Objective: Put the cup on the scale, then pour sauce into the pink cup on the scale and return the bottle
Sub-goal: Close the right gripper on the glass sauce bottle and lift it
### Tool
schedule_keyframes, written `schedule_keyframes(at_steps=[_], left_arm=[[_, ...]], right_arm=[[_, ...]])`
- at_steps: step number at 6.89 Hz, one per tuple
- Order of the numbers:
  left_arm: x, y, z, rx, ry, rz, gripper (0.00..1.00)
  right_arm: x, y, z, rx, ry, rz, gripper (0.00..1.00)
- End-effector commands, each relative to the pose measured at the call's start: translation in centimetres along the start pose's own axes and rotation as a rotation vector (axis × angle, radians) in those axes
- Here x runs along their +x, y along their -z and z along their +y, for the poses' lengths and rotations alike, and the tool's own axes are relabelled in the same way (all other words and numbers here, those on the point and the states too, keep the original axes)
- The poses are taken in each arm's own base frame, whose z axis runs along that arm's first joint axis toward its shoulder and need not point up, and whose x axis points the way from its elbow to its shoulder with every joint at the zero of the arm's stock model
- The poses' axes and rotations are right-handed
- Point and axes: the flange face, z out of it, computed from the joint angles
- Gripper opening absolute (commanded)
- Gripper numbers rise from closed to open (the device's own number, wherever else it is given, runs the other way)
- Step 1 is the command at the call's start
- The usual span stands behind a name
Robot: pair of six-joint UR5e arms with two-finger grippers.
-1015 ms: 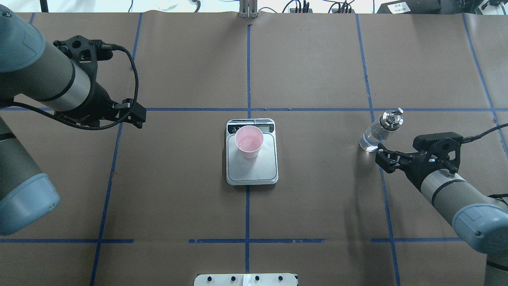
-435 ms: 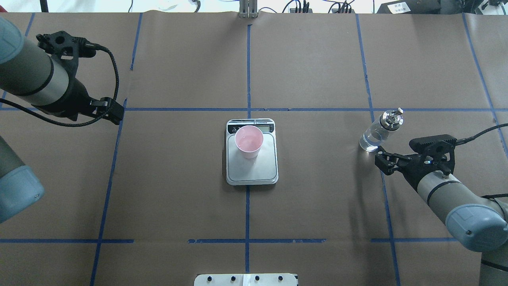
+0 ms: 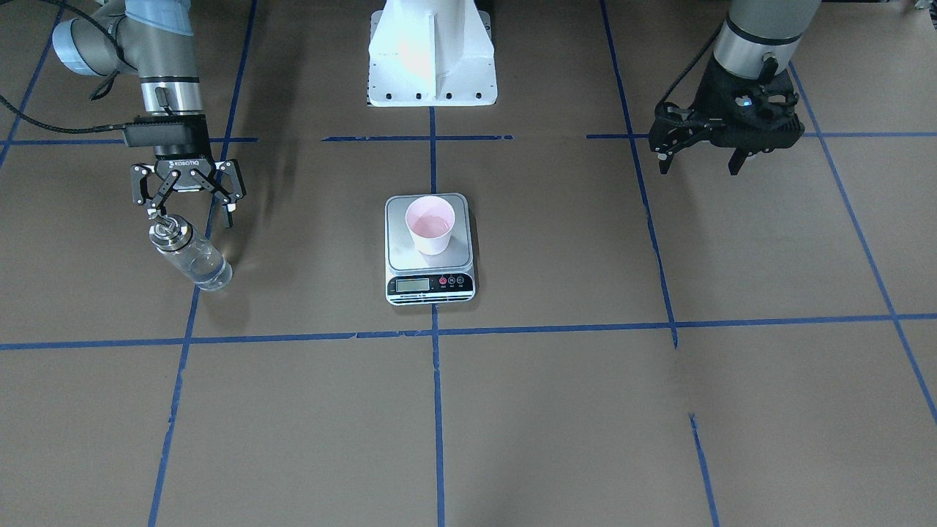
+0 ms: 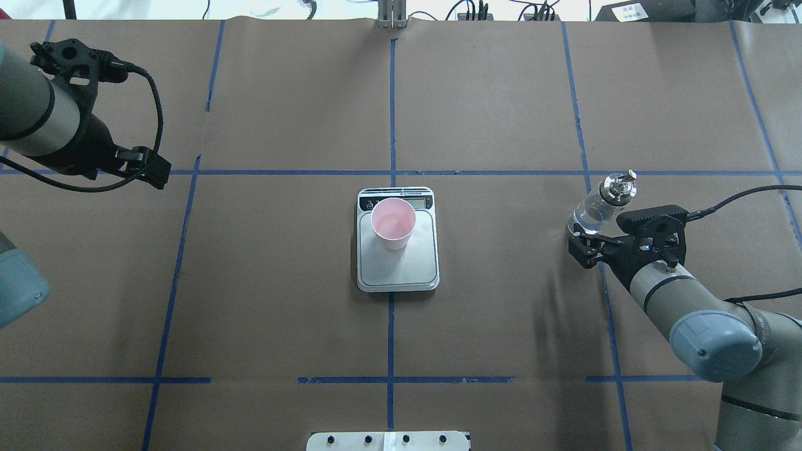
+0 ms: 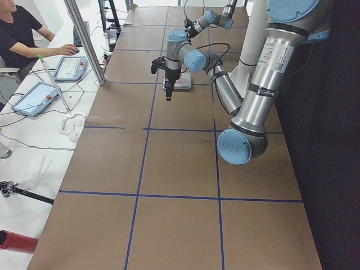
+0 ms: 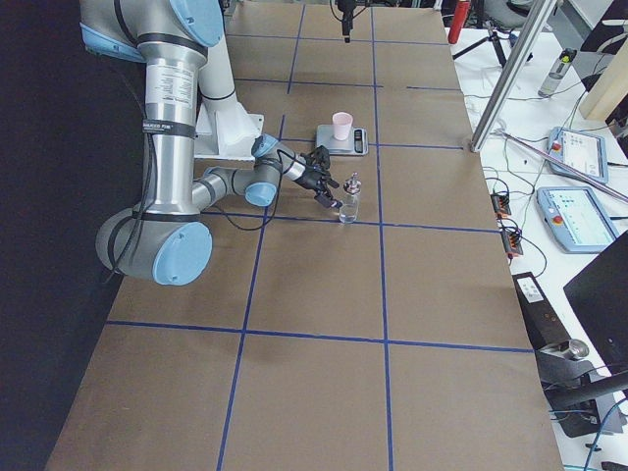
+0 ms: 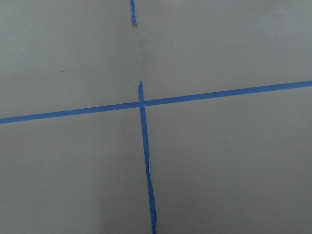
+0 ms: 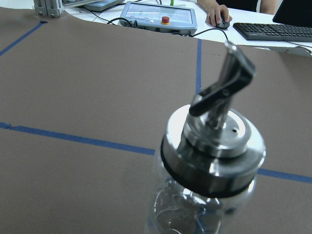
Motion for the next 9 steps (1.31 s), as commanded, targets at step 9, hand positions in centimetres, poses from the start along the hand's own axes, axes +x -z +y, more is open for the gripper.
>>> schedule_keyframes(at_steps=[9], left_arm=[[-0.5, 0.7, -0.5, 0.014, 0.009, 0.002, 1.0]], right_arm=[[1.8, -4.4, -0.2, 0.066, 0.031, -0.012, 1.0]])
